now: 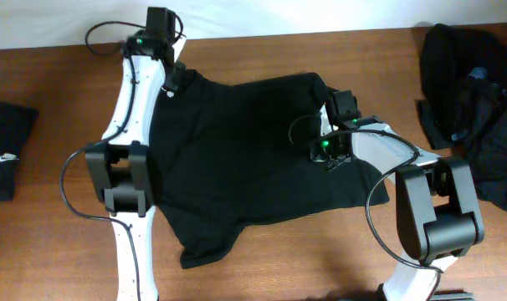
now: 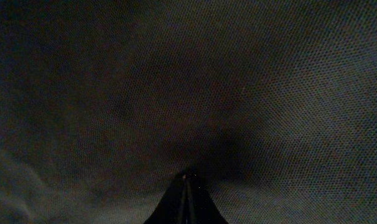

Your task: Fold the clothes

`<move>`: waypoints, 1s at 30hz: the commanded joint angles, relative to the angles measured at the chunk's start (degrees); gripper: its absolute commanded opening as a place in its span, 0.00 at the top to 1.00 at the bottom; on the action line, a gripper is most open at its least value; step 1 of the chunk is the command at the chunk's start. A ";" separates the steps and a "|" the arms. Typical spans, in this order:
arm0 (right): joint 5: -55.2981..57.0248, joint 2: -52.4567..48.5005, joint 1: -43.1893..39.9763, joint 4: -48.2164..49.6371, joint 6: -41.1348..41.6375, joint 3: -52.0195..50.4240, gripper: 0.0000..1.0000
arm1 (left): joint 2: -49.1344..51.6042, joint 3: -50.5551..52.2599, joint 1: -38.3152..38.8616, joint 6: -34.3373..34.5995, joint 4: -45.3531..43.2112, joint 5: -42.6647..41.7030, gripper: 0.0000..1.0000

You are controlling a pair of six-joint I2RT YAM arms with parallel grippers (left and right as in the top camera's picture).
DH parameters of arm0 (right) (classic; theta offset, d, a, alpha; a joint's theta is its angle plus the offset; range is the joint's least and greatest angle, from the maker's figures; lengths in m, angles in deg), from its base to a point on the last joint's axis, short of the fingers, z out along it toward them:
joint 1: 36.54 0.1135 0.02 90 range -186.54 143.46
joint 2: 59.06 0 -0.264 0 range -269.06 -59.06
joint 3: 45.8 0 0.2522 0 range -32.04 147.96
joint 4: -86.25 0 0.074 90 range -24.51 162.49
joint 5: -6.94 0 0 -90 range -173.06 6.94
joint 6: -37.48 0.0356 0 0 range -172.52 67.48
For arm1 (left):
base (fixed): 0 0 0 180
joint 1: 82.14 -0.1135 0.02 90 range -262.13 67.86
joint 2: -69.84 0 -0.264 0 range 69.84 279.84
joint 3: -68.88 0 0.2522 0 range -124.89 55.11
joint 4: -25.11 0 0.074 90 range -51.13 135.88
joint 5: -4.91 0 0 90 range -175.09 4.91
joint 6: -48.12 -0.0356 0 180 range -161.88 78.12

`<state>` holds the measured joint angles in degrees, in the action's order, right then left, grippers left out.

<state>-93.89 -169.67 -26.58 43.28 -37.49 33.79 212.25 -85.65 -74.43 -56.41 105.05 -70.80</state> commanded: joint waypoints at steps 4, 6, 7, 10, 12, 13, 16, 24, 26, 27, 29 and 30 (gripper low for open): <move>3.85 -5.18 0.22 -0.52 0.33 -2.58 0.95 | 0.33 -5.07 1.90 14.43 13.86 -10.95 0.94; 3.78 -5.18 0.22 -0.52 0.33 -2.58 0.95 | 0.92 -3.50 2.01 16.81 15.37 -12.50 0.99; 3.78 -5.18 0.22 -0.52 0.33 -2.58 0.95 | 1.22 -2.25 1.99 16.94 15.56 -13.90 1.00; 3.76 -5.18 0.22 -0.55 0.35 -2.58 0.95 | 1.44 0.85 1.88 19.41 13.66 -15.47 1.00; 3.69 -5.18 0.22 -0.55 0.33 -2.58 0.95 | 1.44 2.51 1.90 22.29 11.78 -15.45 1.00; 3.54 -5.18 0.22 -0.55 0.33 -2.58 0.95 | 1.46 3.39 1.90 23.34 10.45 -15.45 0.99; 3.56 -5.18 0.22 -0.55 0.33 -2.58 0.95 | 1.49 6.03 1.90 24.41 6.84 -15.63 0.99; 3.56 -5.18 0.22 -0.52 0.33 -2.58 0.95 | 1.53 10.75 1.90 25.46 -0.94 -14.49 1.00; 3.58 -5.18 0.22 -0.52 0.33 -2.58 0.95 | 1.60 11.02 1.90 25.46 -2.19 -12.44 0.99; 3.58 -5.18 0.22 -0.52 0.33 -2.58 0.95 | 1.64 11.26 1.90 25.46 -2.82 -11.21 1.00; 3.58 -5.18 0.22 -0.52 0.33 -2.58 0.95 | 1.84 11.52 1.90 25.49 -3.93 -9.38 0.99; 3.58 -5.18 0.22 -0.52 0.33 -2.58 0.95 | 2.01 11.52 1.88 25.46 -4.22 -8.76 0.99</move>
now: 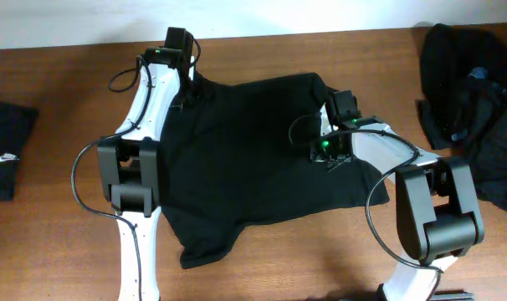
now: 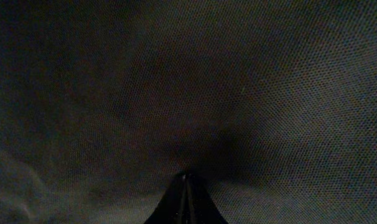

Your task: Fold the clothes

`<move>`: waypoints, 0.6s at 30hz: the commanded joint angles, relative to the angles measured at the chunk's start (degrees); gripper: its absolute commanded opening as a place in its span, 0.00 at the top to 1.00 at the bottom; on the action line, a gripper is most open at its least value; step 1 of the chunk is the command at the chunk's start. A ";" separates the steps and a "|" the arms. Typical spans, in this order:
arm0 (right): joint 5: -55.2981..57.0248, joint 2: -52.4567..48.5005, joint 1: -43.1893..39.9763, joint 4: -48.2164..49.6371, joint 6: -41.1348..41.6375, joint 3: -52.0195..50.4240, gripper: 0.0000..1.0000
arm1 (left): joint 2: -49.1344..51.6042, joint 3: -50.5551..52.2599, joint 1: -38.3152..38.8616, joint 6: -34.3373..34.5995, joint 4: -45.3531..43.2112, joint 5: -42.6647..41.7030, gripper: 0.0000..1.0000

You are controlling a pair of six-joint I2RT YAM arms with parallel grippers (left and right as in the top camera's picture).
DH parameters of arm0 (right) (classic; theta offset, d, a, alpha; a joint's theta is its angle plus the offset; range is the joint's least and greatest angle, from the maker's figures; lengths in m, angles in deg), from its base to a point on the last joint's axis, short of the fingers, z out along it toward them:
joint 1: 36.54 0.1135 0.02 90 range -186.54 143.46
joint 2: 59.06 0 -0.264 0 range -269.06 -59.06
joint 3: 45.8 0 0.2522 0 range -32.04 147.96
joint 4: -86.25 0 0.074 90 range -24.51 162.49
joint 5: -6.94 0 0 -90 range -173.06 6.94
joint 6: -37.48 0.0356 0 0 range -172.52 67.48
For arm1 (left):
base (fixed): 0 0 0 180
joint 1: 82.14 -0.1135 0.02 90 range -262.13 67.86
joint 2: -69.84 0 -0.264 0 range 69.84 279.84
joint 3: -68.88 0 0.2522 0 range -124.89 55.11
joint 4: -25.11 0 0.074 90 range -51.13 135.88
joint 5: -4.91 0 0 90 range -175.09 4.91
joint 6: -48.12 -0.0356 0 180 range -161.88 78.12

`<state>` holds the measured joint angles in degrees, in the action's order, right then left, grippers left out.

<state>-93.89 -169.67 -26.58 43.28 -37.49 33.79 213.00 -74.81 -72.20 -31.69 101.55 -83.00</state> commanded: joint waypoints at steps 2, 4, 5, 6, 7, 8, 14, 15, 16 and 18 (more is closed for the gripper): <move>3.58 -5.18 0.22 -0.52 0.33 -2.58 0.95 | 1.73 0.68 -0.35 0.74 -1.22 4.22 0.99; 3.58 -5.18 0.22 -0.50 0.33 -2.58 0.95 | 2.23 0.68 -0.33 0.74 -1.64 4.20 0.99; 3.58 -5.18 0.22 -0.50 0.33 -2.58 0.95 | 2.47 0.68 -0.33 0.74 -1.79 4.17 1.00; 3.58 -5.18 0.22 -0.50 0.33 -2.58 0.95 | 3.06 0.68 -0.33 0.76 -1.97 4.17 1.00; 3.58 -5.18 0.22 -0.50 0.33 -2.58 0.95 | 3.39 0.68 -0.33 0.76 -2.05 4.17 1.00; 3.58 -5.18 0.22 -0.52 0.33 -2.58 0.95 | 4.09 0.68 -0.33 0.76 -2.27 4.20 0.99; 3.61 -5.18 0.22 -0.52 0.33 -2.58 0.95 | 6.38 0.68 -0.52 0.74 -4.46 4.28 0.99; 3.58 -5.18 0.22 -0.50 0.33 -2.58 0.95 | 6.38 0.68 -0.61 0.74 -5.09 4.37 0.99; 3.58 -5.18 0.22 -0.50 0.33 -2.58 0.95 | 6.38 0.68 -0.68 0.72 -5.90 4.44 0.99; 3.58 -5.18 0.22 -0.50 0.33 -2.58 0.95 | 6.38 0.68 -0.83 0.70 -7.87 4.42 0.99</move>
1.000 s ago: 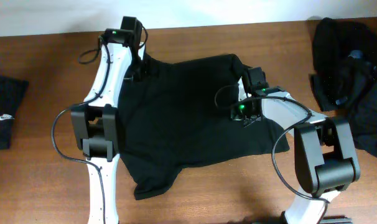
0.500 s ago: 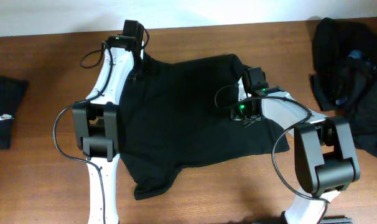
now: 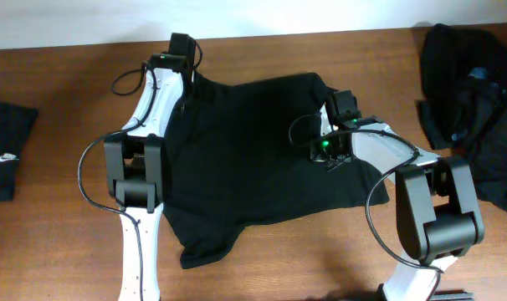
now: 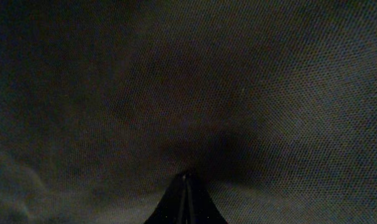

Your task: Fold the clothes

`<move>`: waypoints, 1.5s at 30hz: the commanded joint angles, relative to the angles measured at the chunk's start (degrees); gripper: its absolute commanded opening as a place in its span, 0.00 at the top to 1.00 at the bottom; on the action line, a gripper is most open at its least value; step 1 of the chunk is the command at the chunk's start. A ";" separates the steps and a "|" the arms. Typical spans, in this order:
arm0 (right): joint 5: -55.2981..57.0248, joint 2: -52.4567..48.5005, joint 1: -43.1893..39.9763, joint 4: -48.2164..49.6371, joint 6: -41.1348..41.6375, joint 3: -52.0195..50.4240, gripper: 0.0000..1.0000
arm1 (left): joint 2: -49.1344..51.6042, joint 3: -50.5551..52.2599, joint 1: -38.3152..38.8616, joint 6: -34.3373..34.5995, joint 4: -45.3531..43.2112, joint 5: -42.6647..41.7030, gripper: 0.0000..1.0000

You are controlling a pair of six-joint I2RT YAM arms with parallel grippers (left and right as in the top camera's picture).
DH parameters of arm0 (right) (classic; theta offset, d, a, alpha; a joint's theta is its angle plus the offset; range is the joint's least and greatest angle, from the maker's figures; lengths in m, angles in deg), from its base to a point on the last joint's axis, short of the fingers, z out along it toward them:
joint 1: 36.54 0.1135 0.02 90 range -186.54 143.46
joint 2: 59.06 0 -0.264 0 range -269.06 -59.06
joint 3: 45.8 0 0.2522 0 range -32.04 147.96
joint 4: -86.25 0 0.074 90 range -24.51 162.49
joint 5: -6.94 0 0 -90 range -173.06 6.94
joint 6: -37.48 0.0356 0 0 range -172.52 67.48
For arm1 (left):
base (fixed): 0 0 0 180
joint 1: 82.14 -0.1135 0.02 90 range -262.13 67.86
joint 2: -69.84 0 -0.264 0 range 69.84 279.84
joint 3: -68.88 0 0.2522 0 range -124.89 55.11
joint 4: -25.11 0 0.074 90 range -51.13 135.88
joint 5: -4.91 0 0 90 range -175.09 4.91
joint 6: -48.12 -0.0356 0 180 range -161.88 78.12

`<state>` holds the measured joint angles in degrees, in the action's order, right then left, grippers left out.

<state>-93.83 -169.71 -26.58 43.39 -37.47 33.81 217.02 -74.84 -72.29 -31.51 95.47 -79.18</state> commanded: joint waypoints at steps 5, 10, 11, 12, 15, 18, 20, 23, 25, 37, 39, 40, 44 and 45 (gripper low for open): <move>3.52 -5.14 0.22 -0.61 0.31 -2.60 0.95 | 2.40 0.70 -0.79 0.48 -6.69 0.61 0.99; 3.52 -5.14 0.22 -0.55 0.31 -2.60 0.95 | 2.38 0.66 -0.81 0.46 -11.47 2.25 0.99; 3.52 -5.14 0.22 -0.46 0.31 -2.60 0.95 | 2.38 0.46 -0.81 0.46 -11.85 2.75 0.99; 3.52 -5.14 0.22 -0.42 0.31 -2.60 0.95 | 2.38 0.22 -0.81 0.44 -12.17 3.21 0.99; 3.52 -5.14 0.22 -0.35 0.31 -2.60 0.95 | 2.38 -0.33 -1.03 0.26 -13.75 3.39 1.00; 3.52 -5.14 0.22 -0.22 0.31 -2.60 0.95 | 2.38 -0.35 -1.70 0.07 -17.46 3.39 0.99; 3.52 -5.14 0.22 -0.22 0.31 -2.60 0.95 | 2.38 -0.35 -2.21 -0.92 -19.80 3.34 0.99; 3.52 -5.14 0.22 -0.24 0.31 -2.60 0.95 | 2.38 -0.35 -3.04 -1.07 -23.78 3.10 1.00; 3.52 -5.14 0.22 -0.22 0.31 -2.60 0.95 | 2.38 -0.35 -3.65 -1.62 -27.17 1.22 0.99; 3.52 -5.14 0.22 0.44 0.31 -2.60 0.94 | 0.11 -17.86 -4.76 -6.23 -2.93 -0.09 1.00; 3.50 -5.14 0.22 0.48 0.33 -2.60 0.95 | 0.11 -19.71 -4.74 -8.11 3.08 -0.07 1.00; 3.50 -5.14 0.22 0.50 0.35 -2.60 0.94 | 0.11 -19.96 -4.70 -8.28 5.79 -0.09 1.00; 3.48 -5.14 0.22 0.44 0.50 -2.60 0.94 | 0.52 -18.58 -4.61 -8.26 11.26 -0.04 1.00; 3.48 -5.14 0.22 0.44 0.50 -2.60 0.95 | 0.81 -17.86 -4.61 -8.26 11.50 -0.04 0.99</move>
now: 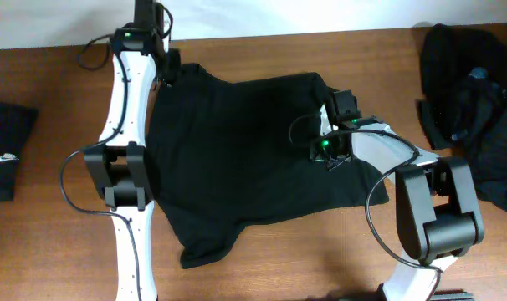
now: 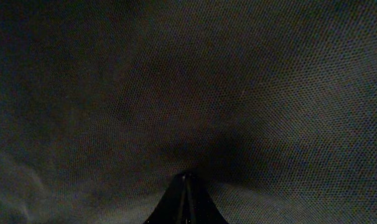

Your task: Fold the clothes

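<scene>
A black T-shirt (image 1: 245, 159) lies spread on the wooden table (image 1: 53, 242), its hem towards the front. My left gripper (image 1: 165, 73) is at the shirt's far left corner and the cloth is drawn out to it; its fingers look shut on that corner. My right gripper (image 1: 330, 94) is at the far right shoulder. In the right wrist view its fingertips (image 2: 187, 179) are pressed together, with shirt fabric (image 2: 176, 87) filling the frame and puckering at the tips.
A heap of dark clothes (image 1: 471, 92) lies at the table's right end. A folded black garment with a white logo (image 1: 4, 152) sits at the left edge. The table's far edge (image 1: 262, 35) runs just behind the shirt.
My left gripper moved left and farther back, and the shirt's far left corner went with it, stretching that edge outward. The right arm and its cloth have not moved.
The left gripper stood at the shirt's far left corner. It was then farther right and back, bunching the corner inward, and stayed there a moment later. Now it is out to the left with the corner. The right gripper stayed shut at the right shoulder throughout.
</scene>
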`<move>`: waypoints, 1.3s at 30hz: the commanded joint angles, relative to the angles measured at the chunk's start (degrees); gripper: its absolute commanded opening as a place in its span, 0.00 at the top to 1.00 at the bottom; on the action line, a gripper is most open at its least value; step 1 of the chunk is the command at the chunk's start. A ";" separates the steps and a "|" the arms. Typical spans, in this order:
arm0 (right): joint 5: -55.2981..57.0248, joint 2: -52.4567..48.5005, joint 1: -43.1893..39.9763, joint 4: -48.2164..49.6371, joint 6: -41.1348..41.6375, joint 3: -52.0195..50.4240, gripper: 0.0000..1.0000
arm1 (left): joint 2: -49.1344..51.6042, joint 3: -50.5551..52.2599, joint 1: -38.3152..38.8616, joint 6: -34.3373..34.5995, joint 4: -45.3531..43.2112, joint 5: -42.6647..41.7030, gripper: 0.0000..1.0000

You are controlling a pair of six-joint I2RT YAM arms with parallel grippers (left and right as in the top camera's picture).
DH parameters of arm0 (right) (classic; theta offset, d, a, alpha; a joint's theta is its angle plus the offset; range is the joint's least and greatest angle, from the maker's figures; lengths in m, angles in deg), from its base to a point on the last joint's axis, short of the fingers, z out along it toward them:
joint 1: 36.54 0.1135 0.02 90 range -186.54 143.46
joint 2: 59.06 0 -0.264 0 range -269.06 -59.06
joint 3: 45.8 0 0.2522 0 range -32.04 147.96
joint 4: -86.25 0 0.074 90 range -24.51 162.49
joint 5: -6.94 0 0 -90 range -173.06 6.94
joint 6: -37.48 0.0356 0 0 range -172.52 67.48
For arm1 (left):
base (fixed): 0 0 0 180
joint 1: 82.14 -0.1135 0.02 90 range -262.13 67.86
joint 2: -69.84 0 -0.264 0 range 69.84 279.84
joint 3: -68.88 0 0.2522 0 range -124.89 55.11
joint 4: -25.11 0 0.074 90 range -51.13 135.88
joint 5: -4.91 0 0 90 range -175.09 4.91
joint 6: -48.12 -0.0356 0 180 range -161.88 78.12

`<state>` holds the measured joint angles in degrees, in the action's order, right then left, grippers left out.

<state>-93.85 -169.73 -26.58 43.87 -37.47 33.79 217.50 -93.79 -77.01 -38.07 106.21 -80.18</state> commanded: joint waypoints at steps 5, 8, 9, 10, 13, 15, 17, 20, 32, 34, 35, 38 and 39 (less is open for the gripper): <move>3.50 -5.11 0.22 -0.02 0.50 -2.58 0.94 | 0.92 3.74 0.24 -1.70 0.57 0.96 1.00; 3.52 -5.11 0.22 -0.02 0.48 -2.58 0.95 | 1.22 5.49 0.46 -1.70 0.00 0.96 1.00; 3.52 -5.11 0.22 -0.02 0.48 -2.58 0.94 | 1.46 5.68 0.50 -1.70 0.22 0.96 1.00; 3.52 -5.11 0.22 -0.02 0.48 -2.58 0.94 | 1.99 5.70 0.50 -1.70 0.44 0.96 1.00; 3.50 -5.11 0.22 -0.02 0.48 -2.58 0.94 | 3.61 5.70 0.50 -1.70 0.44 0.94 1.00; 3.52 -5.11 0.22 -0.04 0.50 -2.58 0.94 | 4.74 5.70 0.50 -1.70 -0.61 0.96 1.00; 3.52 -5.11 0.22 -0.04 0.50 -2.58 0.94 | 5.40 5.73 0.50 -1.70 -1.77 0.94 1.00; 3.52 -5.11 0.22 -0.02 0.48 -2.58 0.94 | 6.12 5.73 0.50 -1.70 -2.84 0.96 1.00; 3.52 -5.11 0.22 -0.02 0.50 -2.58 0.94 | 8.90 5.73 0.50 -1.73 -9.14 1.20 1.00; 3.52 -5.11 0.22 0.00 0.50 -2.58 0.94 | 8.90 5.73 0.50 -1.75 -11.15 1.20 1.00; 3.50 -5.11 0.22 0.09 0.50 -2.58 0.94 | 8.90 5.73 0.50 -1.75 -12.11 1.20 1.00; 3.52 -5.11 0.22 0.17 0.50 -2.58 0.95 | 8.90 5.73 0.50 -1.73 -15.43 1.16 0.99; 3.50 -5.11 0.22 0.17 0.50 -2.58 0.94 | 8.90 5.73 0.50 -1.73 -16.48 1.14 0.99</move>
<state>-93.87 -169.75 -26.58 43.91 -37.27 33.79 225.11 -88.23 -76.57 -39.12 91.41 -79.48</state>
